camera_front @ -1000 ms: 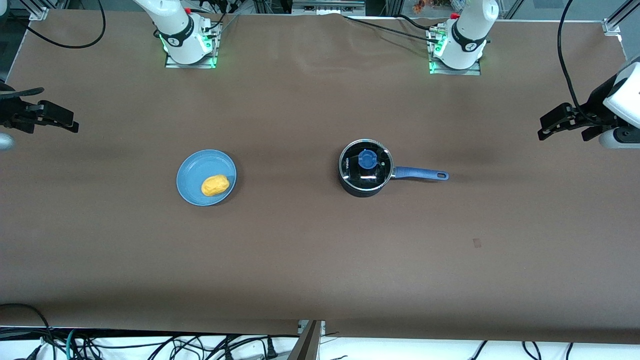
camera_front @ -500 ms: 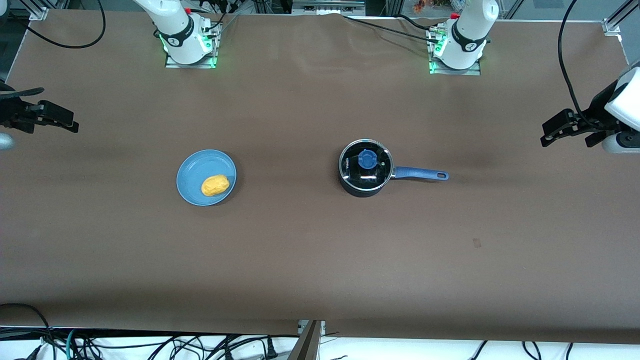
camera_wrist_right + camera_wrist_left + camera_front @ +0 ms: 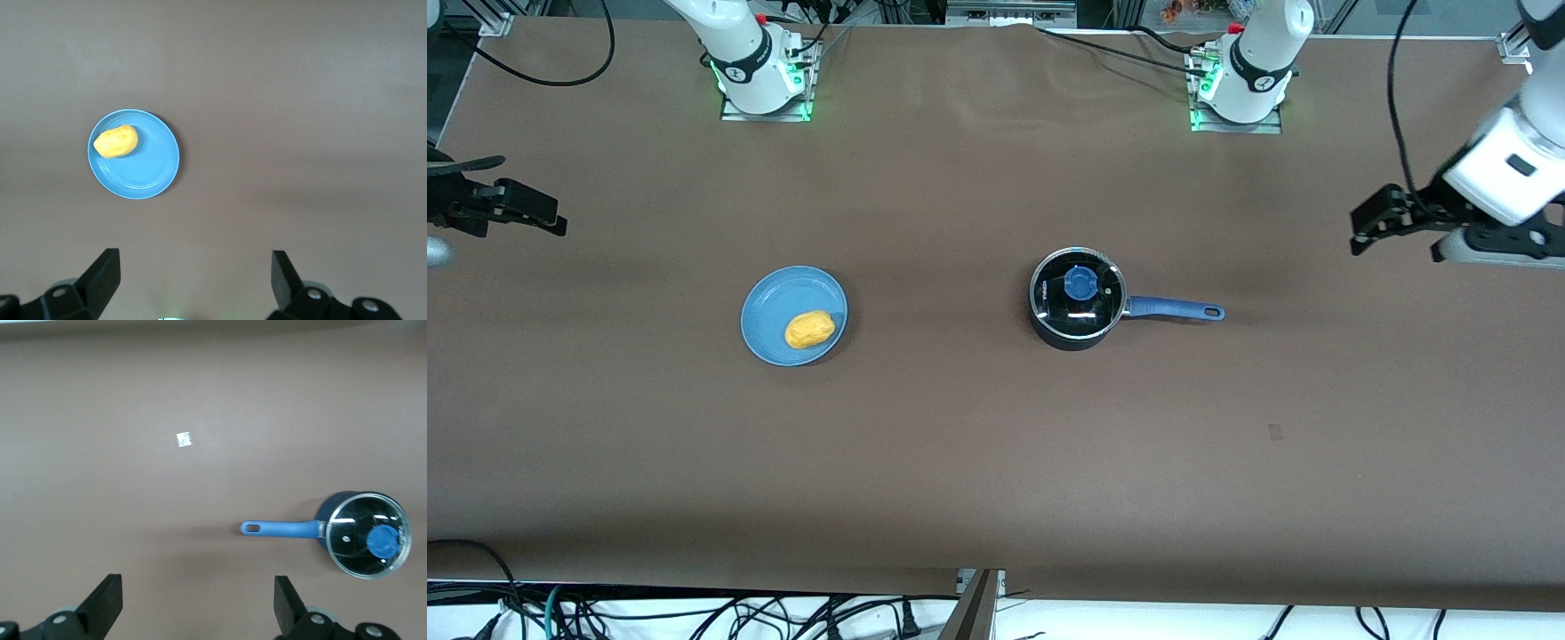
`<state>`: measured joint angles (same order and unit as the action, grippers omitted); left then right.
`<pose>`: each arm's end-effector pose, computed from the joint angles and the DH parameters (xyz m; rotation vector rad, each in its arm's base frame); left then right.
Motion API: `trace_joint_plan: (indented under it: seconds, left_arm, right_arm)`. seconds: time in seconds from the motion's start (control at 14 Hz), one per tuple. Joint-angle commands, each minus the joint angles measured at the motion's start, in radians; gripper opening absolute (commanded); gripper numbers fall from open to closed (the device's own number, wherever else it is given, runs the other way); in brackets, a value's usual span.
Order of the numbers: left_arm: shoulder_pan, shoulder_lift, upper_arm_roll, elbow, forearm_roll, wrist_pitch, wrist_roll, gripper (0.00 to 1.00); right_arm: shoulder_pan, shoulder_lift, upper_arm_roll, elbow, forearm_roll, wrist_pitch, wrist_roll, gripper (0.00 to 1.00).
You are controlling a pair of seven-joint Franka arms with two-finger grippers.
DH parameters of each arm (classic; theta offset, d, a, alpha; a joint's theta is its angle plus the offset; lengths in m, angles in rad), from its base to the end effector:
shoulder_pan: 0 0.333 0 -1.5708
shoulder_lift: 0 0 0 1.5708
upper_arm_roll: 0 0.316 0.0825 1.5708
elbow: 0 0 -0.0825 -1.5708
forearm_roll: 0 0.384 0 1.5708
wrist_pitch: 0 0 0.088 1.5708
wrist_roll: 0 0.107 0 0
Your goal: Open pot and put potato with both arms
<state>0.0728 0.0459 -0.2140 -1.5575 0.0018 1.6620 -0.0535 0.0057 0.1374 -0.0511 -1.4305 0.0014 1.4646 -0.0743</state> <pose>0.5719 -0.0782 0.6137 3.1236 -0.1364 0.0916 0.5847 -0.0242 0.6029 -3.1365 -0.0456 0.1621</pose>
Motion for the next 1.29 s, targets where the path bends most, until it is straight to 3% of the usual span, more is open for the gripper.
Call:
trace_joint_plan:
  seconds: [0.0,1.21]
  left_arm:
    - [0.002,-0.004,-0.051,0.020,0.023,-0.016,0.001,1.00]
    - [0.059,-0.003,-0.033,0.013,0.050,-0.057,0.001,1.00]
  right_arm:
    - [-0.007,0.008,0.002,0.021,0.014,-0.004,-0.013,1.00]
    - [-0.009,0.008,0.001,0.021,0.015,0.002,-0.041,1.00]
